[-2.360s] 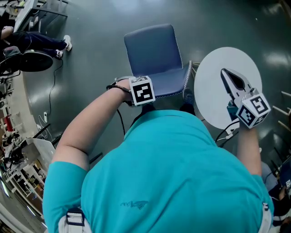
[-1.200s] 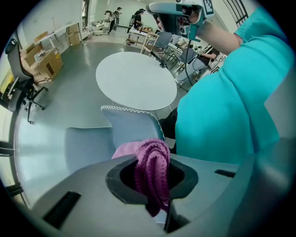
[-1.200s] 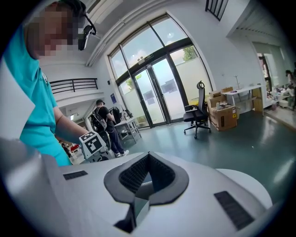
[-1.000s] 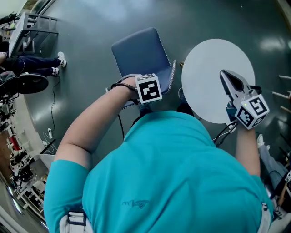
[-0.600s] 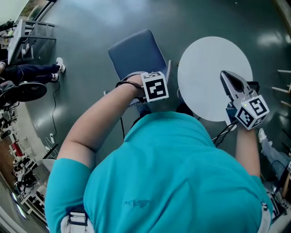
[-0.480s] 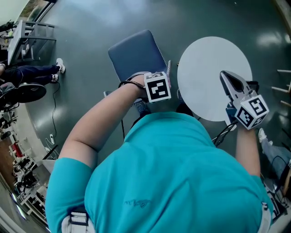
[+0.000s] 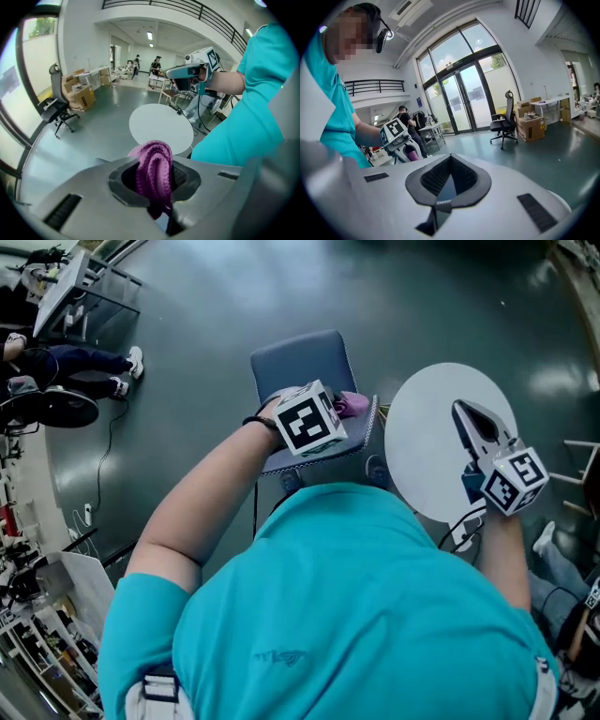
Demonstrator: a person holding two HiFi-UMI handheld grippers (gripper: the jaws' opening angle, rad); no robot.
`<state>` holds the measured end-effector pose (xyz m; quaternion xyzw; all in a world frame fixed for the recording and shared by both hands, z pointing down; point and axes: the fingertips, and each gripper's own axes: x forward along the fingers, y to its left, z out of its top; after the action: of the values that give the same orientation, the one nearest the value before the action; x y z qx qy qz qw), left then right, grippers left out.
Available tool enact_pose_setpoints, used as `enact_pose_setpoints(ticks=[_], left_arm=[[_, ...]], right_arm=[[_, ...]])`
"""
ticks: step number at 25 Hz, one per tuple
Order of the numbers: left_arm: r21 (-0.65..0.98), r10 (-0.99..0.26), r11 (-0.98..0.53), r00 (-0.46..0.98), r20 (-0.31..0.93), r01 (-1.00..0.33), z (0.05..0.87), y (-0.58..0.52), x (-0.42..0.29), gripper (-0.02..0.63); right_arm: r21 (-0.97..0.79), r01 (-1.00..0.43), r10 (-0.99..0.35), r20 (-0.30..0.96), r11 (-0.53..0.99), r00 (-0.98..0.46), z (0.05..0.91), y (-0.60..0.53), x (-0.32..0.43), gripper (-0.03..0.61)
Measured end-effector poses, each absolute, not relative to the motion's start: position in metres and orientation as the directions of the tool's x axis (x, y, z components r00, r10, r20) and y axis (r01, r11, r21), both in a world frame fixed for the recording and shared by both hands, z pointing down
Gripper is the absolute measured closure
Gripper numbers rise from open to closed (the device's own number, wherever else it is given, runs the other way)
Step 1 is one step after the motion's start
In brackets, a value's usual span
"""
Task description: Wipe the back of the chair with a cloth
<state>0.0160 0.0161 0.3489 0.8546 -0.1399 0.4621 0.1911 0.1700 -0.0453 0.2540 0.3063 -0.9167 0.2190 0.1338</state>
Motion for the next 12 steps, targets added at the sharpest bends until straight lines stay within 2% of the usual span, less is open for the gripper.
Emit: enact_pose_setpoints(ticks=[2,5,12], left_arm=[[0.159,-0.151,-0.835,0.497,0.854,-0.527,0.346,-0.007,-0.036,0.555],[0.120,-0.237,-0.761,0.445,0.863,-0.638,0.339,0.027,-0.089,0.555],[0.044,-0.263,-0.707,0.321,0.910,-0.705,0.372,0.094,-0.224,0.555]], right_arm=[[-0.319,-0.569,-0.456,0.364,0.758,-0.812,0.253,-0.075,0.136,0.586],[-0.306,-0.523,-0.411,0.361,0.796,-0.837,0.242,-0.059,0.109,0.586],[-0.315,-0.491,-0.367,0.378,0.812,-0.850,0.217,-0.046,0.014,0.586]])
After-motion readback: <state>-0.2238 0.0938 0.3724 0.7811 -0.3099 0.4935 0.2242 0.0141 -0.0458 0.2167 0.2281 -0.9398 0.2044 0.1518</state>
